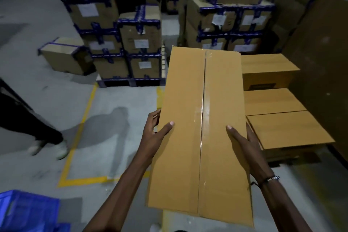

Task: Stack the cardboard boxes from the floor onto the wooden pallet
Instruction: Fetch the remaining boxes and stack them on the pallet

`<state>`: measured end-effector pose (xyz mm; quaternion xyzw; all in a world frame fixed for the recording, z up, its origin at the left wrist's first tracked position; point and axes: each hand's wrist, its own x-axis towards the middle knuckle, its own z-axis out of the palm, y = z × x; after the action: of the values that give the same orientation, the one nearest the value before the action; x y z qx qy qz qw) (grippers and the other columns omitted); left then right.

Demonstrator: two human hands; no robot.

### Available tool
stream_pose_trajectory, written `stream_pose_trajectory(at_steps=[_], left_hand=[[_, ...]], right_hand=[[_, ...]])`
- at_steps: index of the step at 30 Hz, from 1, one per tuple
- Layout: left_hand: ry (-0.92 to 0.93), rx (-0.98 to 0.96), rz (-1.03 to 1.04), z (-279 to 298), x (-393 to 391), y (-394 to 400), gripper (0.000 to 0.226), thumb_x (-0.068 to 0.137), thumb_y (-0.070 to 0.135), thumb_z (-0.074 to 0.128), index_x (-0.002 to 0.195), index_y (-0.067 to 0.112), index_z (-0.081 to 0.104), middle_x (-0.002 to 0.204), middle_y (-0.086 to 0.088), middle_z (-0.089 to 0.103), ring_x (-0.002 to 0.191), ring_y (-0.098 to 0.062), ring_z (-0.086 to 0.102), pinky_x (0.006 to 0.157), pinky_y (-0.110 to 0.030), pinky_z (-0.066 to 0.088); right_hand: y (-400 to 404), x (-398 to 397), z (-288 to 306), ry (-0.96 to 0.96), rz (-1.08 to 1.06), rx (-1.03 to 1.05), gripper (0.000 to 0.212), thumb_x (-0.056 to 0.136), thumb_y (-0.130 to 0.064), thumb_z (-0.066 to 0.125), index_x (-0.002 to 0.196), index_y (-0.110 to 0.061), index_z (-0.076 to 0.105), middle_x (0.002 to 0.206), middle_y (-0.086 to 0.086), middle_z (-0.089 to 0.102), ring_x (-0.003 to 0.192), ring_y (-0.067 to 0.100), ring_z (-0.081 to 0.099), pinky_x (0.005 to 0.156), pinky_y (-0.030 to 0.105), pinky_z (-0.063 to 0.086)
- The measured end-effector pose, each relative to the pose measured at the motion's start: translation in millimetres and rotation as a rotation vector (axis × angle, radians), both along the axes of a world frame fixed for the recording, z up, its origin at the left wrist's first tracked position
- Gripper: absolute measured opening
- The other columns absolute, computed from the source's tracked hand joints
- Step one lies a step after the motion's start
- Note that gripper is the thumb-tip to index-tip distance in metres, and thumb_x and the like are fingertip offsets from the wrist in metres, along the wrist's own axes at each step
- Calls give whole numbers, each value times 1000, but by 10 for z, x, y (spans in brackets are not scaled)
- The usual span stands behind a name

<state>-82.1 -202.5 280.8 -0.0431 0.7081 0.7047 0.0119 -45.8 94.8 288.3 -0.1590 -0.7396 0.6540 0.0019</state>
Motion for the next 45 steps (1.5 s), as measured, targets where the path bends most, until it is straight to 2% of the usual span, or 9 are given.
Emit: stream_pose_trajectory(at_steps=[5, 9, 15, 20, 24, 29, 36, 39, 45], left_hand=[[-3, -17, 65, -44, -272, -754, 51, 94, 32, 78, 139, 38, 53, 136, 19, 65, 126, -2, 61, 106, -41, 54], [-13, -40, 71, -81, -593, -1106, 53, 94, 33, 77, 140, 37, 52, 138, 17, 64, 127, -1, 61, 105, -40, 54], [-18, -53, 47, -167, -1246, -1421, 53, 94, 35, 77, 140, 38, 52, 138, 16, 64, 126, -4, 62, 103, -40, 55], [-10, -94, 22, -223, -2040, -1620, 55, 92, 41, 77, 139, 42, 51, 137, 18, 63, 125, -4, 62, 98, -35, 55], [-3, -118, -18, -192, -2813, -1727, 52, 93, 38, 76, 138, 42, 50, 136, 18, 63, 121, -1, 63, 90, -26, 54], [-8, -142, -73, -110, -3718, -1799, 47, 95, 34, 75, 134, 44, 50, 134, 20, 63, 119, 2, 63, 86, -20, 52], [-32, -147, -159, -63, -4830, -1797, 49, 93, 38, 76, 136, 43, 51, 135, 17, 63, 120, 0, 63, 93, -31, 54], [-36, -144, -220, -59, -5263, -1723, 49, 94, 37, 76, 137, 41, 52, 133, 18, 65, 113, 9, 63, 86, -25, 53], [-36, -162, -368, -167, -6195, -1565, 52, 94, 36, 77, 139, 39, 51, 137, 14, 64, 123, -3, 62, 99, -34, 52]], right_hand=[[-712, -444, -45, -14, 67, 23, 90, 72, -74, 71, 152, -43, 41, 143, -13, 54, 132, 20, 51, 109, 52, 44], [-1062, -781, -63, -19, 76, 41, 83, 82, -68, 71, 153, -42, 38, 144, -17, 49, 134, 15, 45, 115, 53, 38], [-1366, -1369, -130, -37, 47, 55, 93, 76, -76, 70, 155, -44, 35, 157, -10, 44, 143, 20, 40, 117, 56, 34], [-1570, -2051, -247, -18, 4, 11, 92, 70, -78, 71, 151, -46, 42, 145, -13, 56, 133, 18, 51, 112, 52, 42], [-1714, -2728, -318, -8, -35, -18, 89, 74, -75, 72, 152, -47, 40, 147, -15, 53, 134, 16, 48, 114, 51, 40], [-1827, -3505, -351, -15, -93, -50, 74, 85, -61, 70, 151, -42, 43, 140, -15, 56, 132, 17, 50, 112, 47, 40], [-1898, -4335, -272, -15, -160, -66, 73, 85, -62, 71, 150, -44, 43, 128, -27, 57, 129, 12, 49, 108, 41, 40], [-1886, -4600, -270, -16, -207, -62, 81, 78, -71, 71, 150, -45, 44, 138, -19, 60, 131, 14, 53, 111, 47, 43], [-1875, -5130, -357, -26, -350, -61, 93, 68, -81, 71, 150, -46, 43, 138, -14, 60, 129, 18, 55, 108, 52, 48]])
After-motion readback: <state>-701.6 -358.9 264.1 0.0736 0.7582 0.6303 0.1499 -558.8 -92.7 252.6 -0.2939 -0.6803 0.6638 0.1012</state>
